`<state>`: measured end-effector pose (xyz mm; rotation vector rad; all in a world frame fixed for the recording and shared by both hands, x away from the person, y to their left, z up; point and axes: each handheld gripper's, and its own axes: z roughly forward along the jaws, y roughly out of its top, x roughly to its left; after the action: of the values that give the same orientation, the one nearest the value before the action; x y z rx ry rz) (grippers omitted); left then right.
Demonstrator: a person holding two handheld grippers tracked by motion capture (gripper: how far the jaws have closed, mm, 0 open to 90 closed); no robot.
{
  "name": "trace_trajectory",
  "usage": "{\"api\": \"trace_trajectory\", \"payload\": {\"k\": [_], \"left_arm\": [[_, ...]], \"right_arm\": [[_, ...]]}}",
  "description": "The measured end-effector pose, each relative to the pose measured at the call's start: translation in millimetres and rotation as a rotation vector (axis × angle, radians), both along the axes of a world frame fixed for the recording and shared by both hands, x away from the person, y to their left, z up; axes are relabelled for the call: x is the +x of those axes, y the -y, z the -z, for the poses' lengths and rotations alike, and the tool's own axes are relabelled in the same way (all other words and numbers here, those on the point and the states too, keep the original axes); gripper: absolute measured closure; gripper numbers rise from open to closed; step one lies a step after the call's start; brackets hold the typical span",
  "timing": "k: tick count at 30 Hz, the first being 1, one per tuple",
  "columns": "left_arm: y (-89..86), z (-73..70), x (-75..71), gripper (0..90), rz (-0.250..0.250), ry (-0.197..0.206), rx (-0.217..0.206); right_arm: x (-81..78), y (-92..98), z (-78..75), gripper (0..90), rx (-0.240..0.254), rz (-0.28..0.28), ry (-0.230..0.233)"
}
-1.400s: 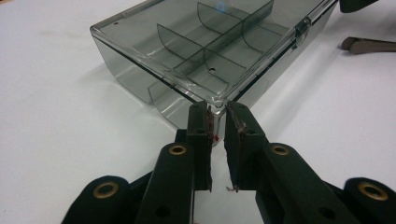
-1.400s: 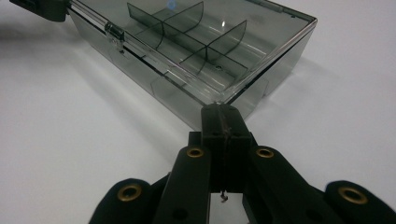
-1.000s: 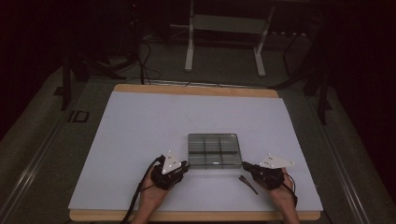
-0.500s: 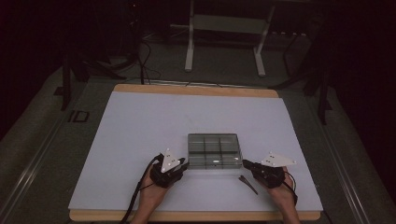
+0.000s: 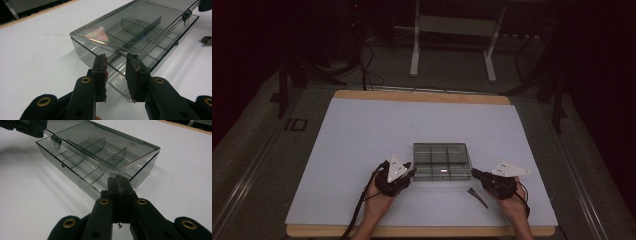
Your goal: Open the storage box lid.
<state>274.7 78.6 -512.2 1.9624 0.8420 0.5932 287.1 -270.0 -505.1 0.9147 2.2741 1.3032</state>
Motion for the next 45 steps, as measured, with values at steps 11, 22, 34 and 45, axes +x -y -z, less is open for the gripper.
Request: {"api": "trace_trajectory", "payload": {"k": [11,22,34,45], "left_arm": [[0.3,-8.0,4.9,68.3,-0.007,0.049,-0.010],[5.5,-19.2,16.7,69.6,-0.006,0.100,-0.020],[1.9,-29.6,29.7,78.0,-0.022,0.116,-0.033],[2.5,-36.0,41.4,81.1,-0.047,0.125,-0.036]], "right_arm": [[0.9,-0.4,1.3,87.2,-0.002,0.005,-0.011],[1.0,-3.6,1.6,85.2,-0.005,-0.007,-0.013],[1.2,-6.0,2.8,84.2,0.001,-0.013,-0.017],[1.3,-7.5,4.2,84.1,0.000,-0.017,-0.024]]}}
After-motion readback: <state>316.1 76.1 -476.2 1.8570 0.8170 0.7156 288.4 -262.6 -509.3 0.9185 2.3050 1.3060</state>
